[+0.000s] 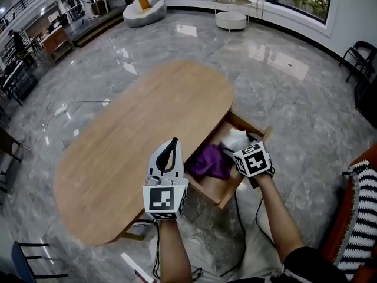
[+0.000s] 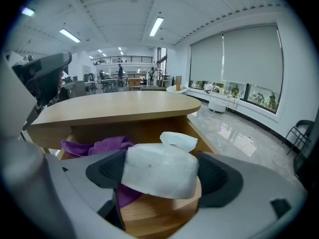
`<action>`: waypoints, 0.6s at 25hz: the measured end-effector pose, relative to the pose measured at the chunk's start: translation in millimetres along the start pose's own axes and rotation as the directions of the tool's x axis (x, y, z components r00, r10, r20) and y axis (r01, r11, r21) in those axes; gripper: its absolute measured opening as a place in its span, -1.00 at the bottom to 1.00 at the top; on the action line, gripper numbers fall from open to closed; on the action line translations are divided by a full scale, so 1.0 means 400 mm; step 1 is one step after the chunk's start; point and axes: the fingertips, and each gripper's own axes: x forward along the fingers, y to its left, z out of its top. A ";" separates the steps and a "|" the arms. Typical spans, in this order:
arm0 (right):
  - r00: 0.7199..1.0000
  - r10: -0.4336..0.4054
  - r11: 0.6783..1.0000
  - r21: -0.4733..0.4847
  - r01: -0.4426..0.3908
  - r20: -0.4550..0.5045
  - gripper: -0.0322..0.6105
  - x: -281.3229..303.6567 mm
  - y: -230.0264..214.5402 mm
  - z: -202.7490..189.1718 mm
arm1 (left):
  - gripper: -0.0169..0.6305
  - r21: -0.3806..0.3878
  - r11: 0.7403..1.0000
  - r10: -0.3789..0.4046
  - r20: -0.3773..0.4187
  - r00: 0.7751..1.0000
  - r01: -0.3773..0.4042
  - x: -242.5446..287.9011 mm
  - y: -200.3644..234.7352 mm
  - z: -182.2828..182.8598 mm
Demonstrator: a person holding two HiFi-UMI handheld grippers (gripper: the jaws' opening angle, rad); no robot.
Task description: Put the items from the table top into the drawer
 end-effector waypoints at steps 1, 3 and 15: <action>1.000 -0.006 1.000 -0.004 0.006 0.005 0.47 -0.003 0.000 0.004 | -0.94 0.002 1.000 0.001 -0.001 1.000 -0.001 -0.001 0.000 0.000; 1.000 -0.015 1.000 -0.003 0.015 0.020 0.47 -0.009 -0.002 0.014 | -0.94 0.005 1.000 0.003 -0.004 1.000 -0.003 -0.002 0.003 0.000; 0.998 -0.022 0.999 0.039 0.019 0.064 0.47 -0.035 -0.015 0.037 | -0.93 0.003 1.000 -0.001 0.001 1.000 0.001 0.002 -0.005 0.009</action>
